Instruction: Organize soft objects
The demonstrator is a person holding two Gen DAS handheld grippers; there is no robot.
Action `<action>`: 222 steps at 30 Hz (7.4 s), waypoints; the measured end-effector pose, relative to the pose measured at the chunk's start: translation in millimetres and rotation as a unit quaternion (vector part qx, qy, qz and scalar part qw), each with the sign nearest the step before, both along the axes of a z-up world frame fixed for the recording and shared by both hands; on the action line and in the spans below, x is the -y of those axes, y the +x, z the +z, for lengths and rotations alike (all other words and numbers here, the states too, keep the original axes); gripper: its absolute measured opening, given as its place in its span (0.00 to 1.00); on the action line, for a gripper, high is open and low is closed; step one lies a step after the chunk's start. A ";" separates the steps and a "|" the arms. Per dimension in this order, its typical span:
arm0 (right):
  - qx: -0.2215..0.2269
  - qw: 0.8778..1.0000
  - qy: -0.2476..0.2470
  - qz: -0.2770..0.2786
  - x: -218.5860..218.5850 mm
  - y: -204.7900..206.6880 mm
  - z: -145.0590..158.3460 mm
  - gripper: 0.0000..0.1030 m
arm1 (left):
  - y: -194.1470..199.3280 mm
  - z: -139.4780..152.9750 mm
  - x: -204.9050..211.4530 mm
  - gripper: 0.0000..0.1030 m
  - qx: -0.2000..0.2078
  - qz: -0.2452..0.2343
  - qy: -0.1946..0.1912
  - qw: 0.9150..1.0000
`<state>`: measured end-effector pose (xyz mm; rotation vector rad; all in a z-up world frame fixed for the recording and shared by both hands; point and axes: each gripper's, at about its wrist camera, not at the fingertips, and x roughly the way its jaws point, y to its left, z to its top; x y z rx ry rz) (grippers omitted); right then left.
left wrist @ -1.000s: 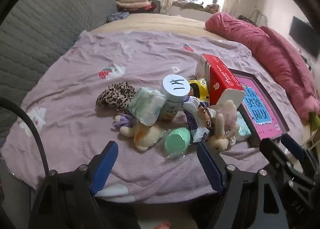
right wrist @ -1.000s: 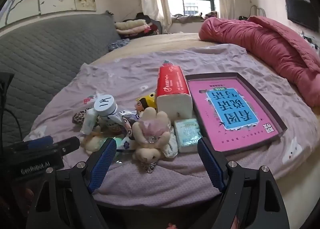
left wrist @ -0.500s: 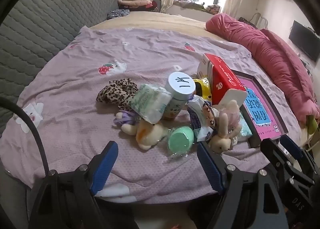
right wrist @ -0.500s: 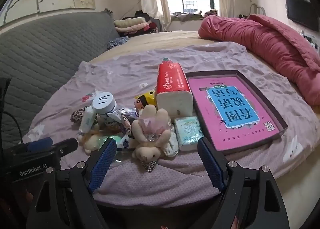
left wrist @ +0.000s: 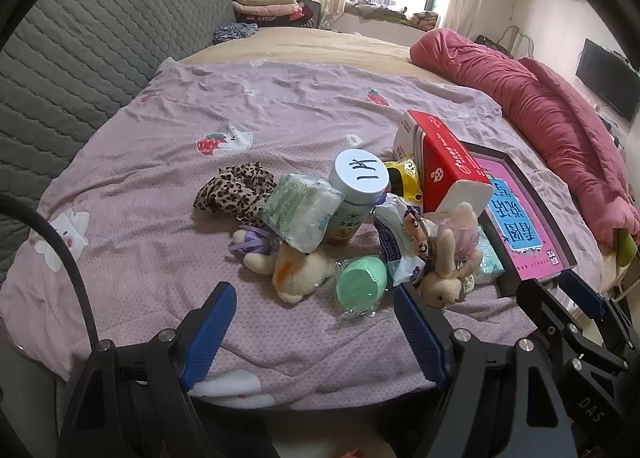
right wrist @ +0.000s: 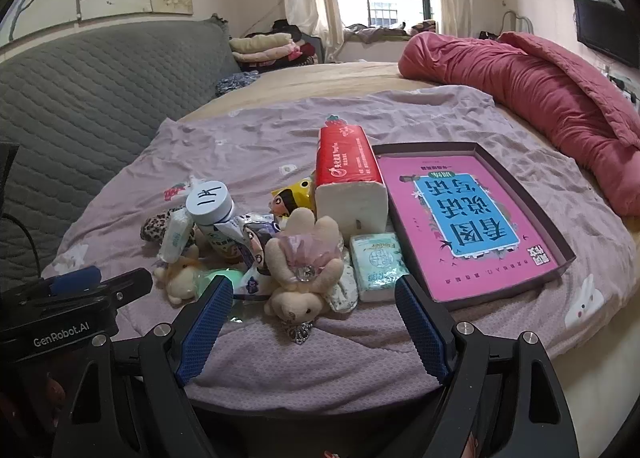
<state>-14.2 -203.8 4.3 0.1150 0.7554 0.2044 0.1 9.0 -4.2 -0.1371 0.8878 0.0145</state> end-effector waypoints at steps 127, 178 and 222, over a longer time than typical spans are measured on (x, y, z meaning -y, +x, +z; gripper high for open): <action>0.026 0.997 0.070 0.021 25.3 78.2 -26.4 0.47 | 47.1 10.8 -16.0 0.23 0.096 -0.023 -0.022 0.995; 0.145 0.959 0.039 -0.238 197.5 42.3 10.0 0.47 | 62.2 41.4 214.8 0.22 0.128 -0.204 0.031 0.970; -0.075 0.969 -0.017 -0.235 222.5 129.8 -76.8 0.47 | 107.0 -56.7 294.8 0.22 0.041 -0.273 0.077 0.958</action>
